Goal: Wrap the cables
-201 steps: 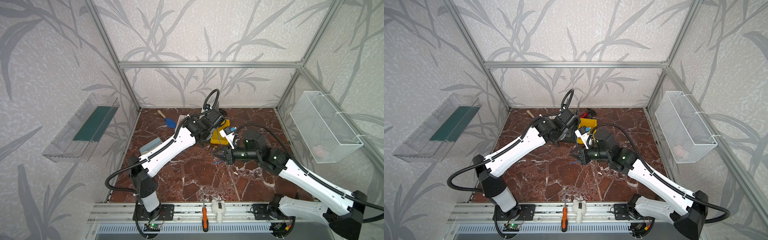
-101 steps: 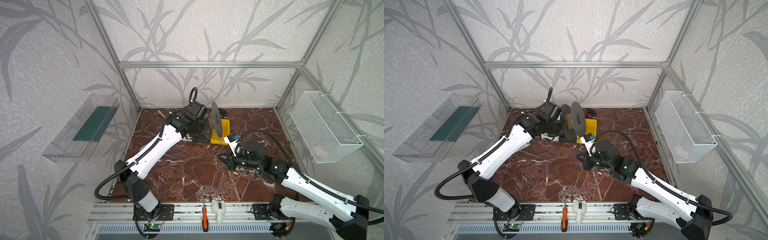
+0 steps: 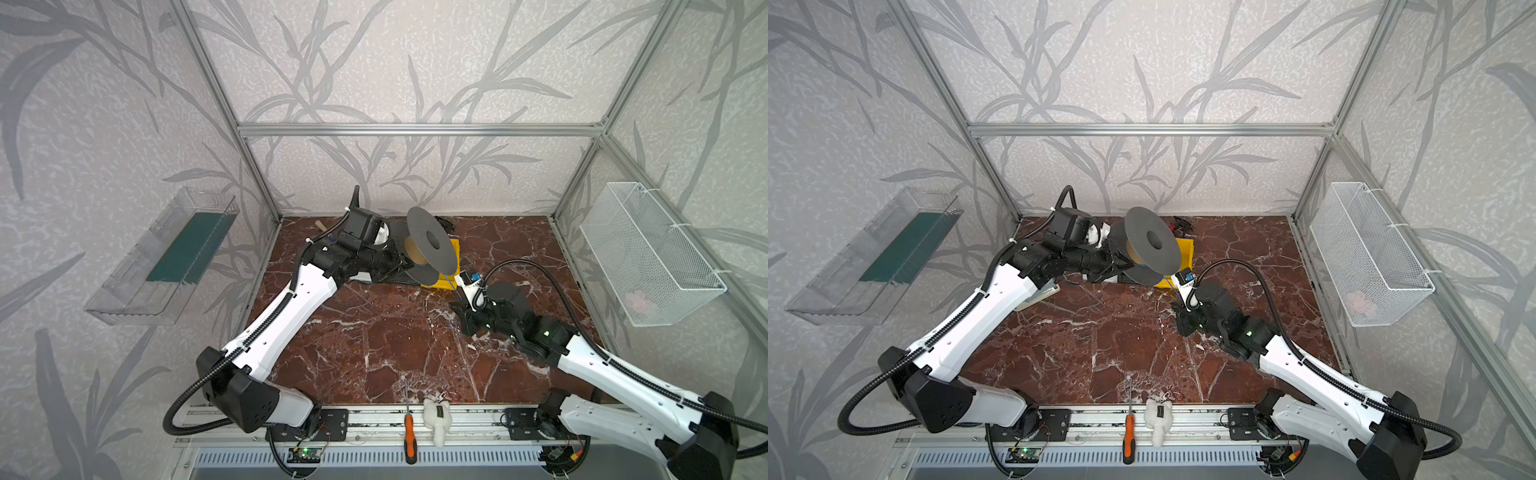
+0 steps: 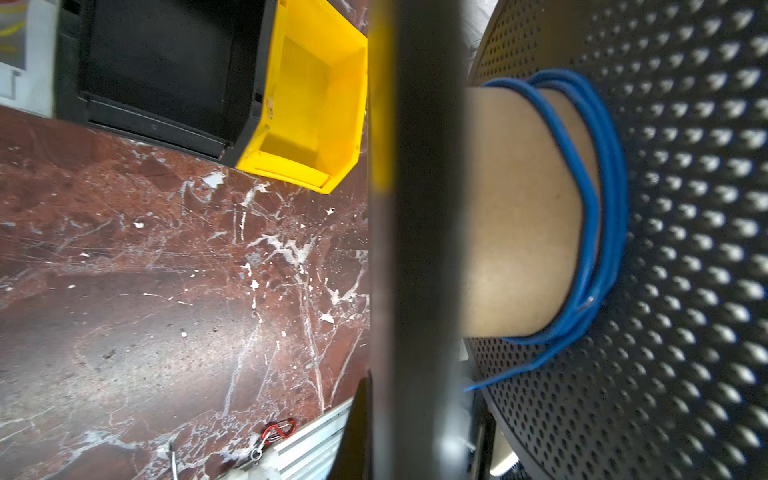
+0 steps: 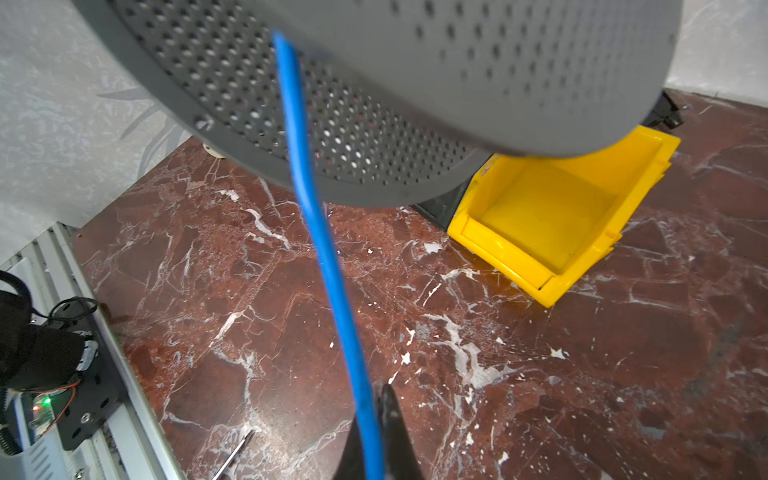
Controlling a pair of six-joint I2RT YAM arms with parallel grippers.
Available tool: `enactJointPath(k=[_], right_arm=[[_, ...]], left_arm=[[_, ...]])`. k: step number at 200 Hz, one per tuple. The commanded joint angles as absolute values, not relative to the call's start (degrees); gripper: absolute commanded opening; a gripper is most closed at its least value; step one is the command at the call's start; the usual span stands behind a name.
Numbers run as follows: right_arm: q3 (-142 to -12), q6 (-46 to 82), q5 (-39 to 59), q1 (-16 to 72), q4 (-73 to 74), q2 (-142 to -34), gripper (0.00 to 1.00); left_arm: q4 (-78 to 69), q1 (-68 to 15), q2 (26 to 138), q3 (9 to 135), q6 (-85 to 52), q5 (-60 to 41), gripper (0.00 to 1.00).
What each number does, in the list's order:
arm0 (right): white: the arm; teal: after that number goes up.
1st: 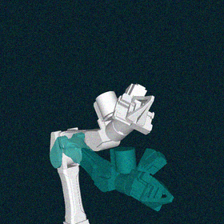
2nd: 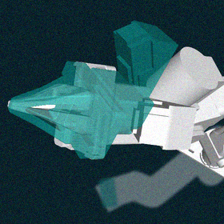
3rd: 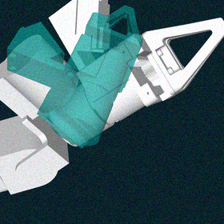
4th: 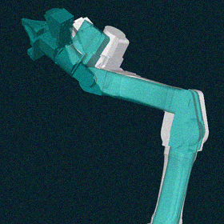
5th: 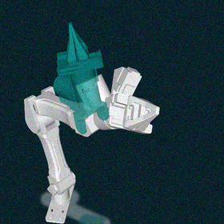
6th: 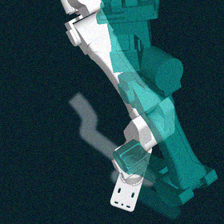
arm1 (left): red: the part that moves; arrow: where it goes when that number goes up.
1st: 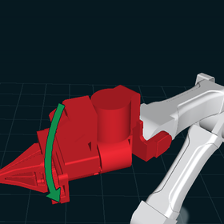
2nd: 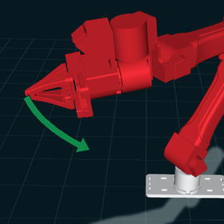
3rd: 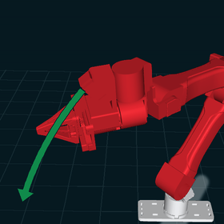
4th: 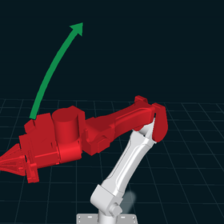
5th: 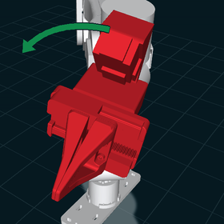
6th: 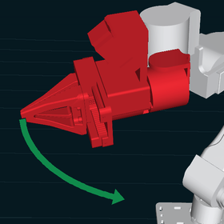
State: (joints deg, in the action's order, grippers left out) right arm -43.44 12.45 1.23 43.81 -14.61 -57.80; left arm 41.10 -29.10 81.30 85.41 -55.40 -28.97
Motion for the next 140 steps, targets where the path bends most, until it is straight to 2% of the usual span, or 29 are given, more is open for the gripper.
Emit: enactJointPath(k=[1,18,35,57,85,104,140], right_arm=[[-41.8,10.3,-2.4,42.2,-26.6,-60.3,0.00],[-42.7,10.3,-3.2,38.7,-27.1,-61.7,0.00],[-43.1,9.0,2.4,34.3,-26.8,-62.3,0.00],[-43.2,9.0,9.0,33.2,-26.3,-64.0,0.00],[-42.2,9.1,17.1,33.2,-26.0,-69.5,0.00],[-39.9,11.0,18.6,33.4,-24.3,-73.4,0.00],[-37.5,12.1,20.4,33.7,-23.7,-76.1,0.00]], left_arm=[[23.3,-25.5,77.7,85.7,-62.6,-32.2,0.00],[26.8,-25.3,77.0,86.1,-60.1,-33.1,0.00],[31.7,-24.6,75.9,86.2,-56.7,-33.2,0.00],[40.5,-24.7,74.0,84.8,-51.8,-27.4,0.00],[32.7,-24.7,71.2,72.3,-58.4,-27.5,0.00],[26.5,-24.7,69.6,63.7,-63.8,-28.1,0.00],[28.3,-24.6,65.2,55.3,-65.9,-24.9,0.00]])
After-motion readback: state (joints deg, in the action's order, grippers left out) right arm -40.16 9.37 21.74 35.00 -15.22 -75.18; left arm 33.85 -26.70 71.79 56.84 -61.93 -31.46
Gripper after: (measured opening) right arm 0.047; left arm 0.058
